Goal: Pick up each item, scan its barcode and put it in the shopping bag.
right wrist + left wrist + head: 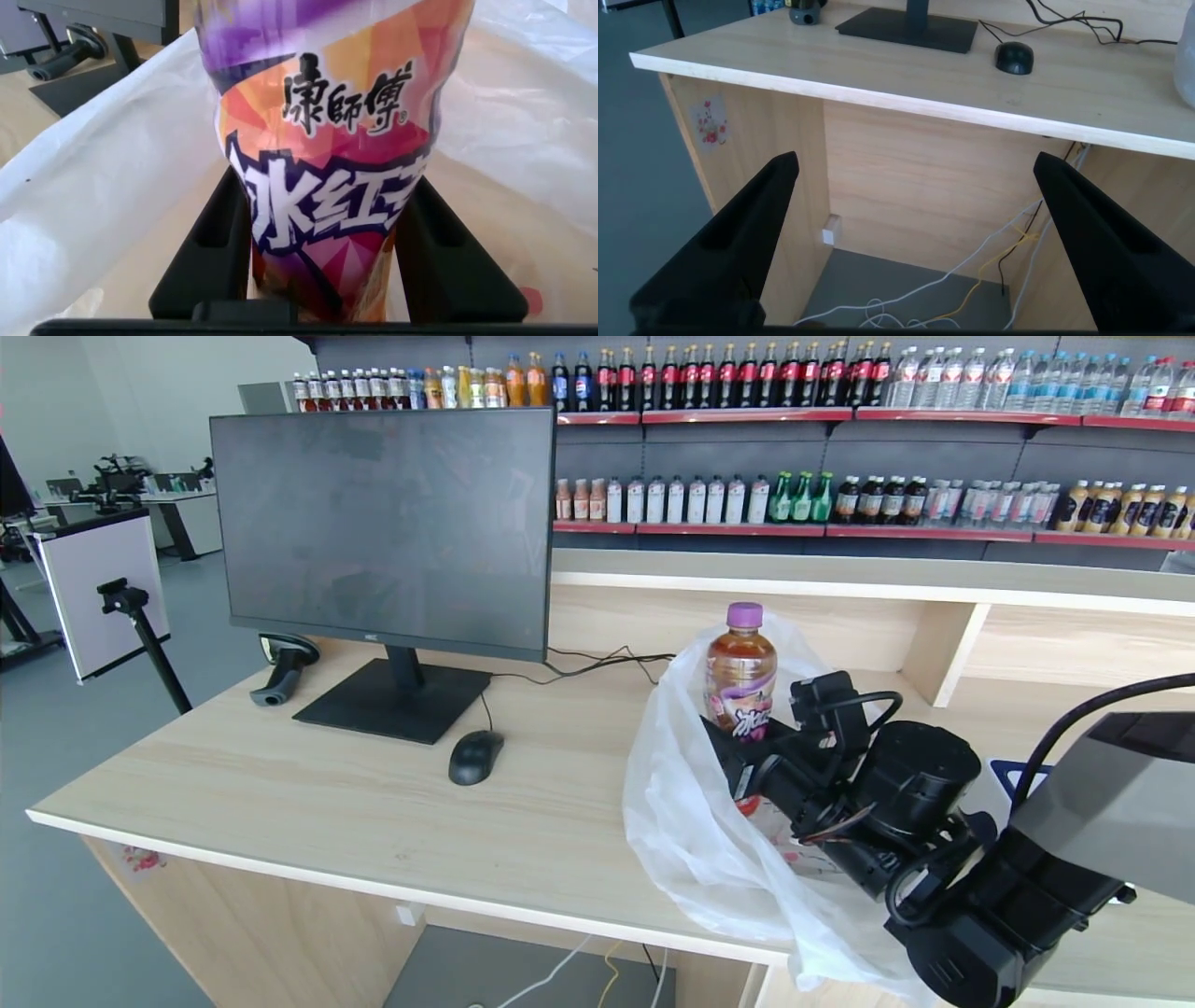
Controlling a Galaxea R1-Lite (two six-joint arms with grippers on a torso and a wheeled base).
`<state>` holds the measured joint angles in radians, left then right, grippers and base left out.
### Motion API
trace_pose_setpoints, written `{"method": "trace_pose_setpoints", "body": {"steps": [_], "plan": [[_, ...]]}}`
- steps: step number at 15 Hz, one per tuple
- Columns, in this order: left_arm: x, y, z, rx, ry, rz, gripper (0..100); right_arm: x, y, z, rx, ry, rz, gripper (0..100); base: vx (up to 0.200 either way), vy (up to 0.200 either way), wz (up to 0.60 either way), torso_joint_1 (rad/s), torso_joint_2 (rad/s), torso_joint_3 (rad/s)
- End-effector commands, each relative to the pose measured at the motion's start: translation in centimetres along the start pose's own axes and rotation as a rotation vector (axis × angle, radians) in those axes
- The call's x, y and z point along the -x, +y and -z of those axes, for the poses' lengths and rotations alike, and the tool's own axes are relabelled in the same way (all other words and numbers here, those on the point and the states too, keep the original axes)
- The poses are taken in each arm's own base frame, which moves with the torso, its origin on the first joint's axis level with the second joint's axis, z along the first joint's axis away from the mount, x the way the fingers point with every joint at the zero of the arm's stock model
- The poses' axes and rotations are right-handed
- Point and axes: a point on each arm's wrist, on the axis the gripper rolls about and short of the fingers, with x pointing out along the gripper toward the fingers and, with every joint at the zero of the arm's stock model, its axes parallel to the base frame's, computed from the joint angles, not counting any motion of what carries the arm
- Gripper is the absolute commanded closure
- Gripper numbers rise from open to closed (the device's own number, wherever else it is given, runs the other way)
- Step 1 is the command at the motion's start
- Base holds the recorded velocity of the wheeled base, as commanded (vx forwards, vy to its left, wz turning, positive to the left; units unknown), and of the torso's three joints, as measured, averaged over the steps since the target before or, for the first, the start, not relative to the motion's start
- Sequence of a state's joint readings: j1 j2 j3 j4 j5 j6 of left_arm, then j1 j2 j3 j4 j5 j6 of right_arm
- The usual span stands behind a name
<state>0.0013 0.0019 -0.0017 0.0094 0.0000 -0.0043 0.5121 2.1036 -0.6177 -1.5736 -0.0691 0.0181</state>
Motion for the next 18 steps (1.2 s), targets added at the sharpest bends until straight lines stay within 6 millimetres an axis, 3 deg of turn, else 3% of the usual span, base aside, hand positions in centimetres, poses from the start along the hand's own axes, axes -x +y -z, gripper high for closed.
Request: {"method": "trace_pose_setpoints", "body": {"steps": [1, 9, 10, 18], "plan": [[0.0, 0.0, 0.0, 0.000, 0.000, 0.000, 0, 0.2, 0.0, 0.3, 0.002, 0.017, 0.000, 100, 0.000, 0.000, 0.00, 0.000, 0.00, 0.000], [0.0, 0.0, 0.0, 0.000, 0.000, 0.000, 0, 0.9, 0.4, 0.7, 0.002, 0.046, -0.015, 100, 0.000, 0.000, 0.00, 0.000, 0.00, 0.000], [0.0, 0.0, 0.0, 0.000, 0.000, 0.000, 0, 0.9, 0.5, 0.7, 0.002, 0.047, -0.018, 0, 0.000, 0.000, 0.00, 0.000, 0.00, 0.000], [0.0, 0.0, 0.0, 0.000, 0.000, 0.000, 0, 1.8, 0.5, -1.1, -0.003, 0.005, -0.020, 0, 0.000, 0.000, 0.00, 0.000, 0.00, 0.000]]}}
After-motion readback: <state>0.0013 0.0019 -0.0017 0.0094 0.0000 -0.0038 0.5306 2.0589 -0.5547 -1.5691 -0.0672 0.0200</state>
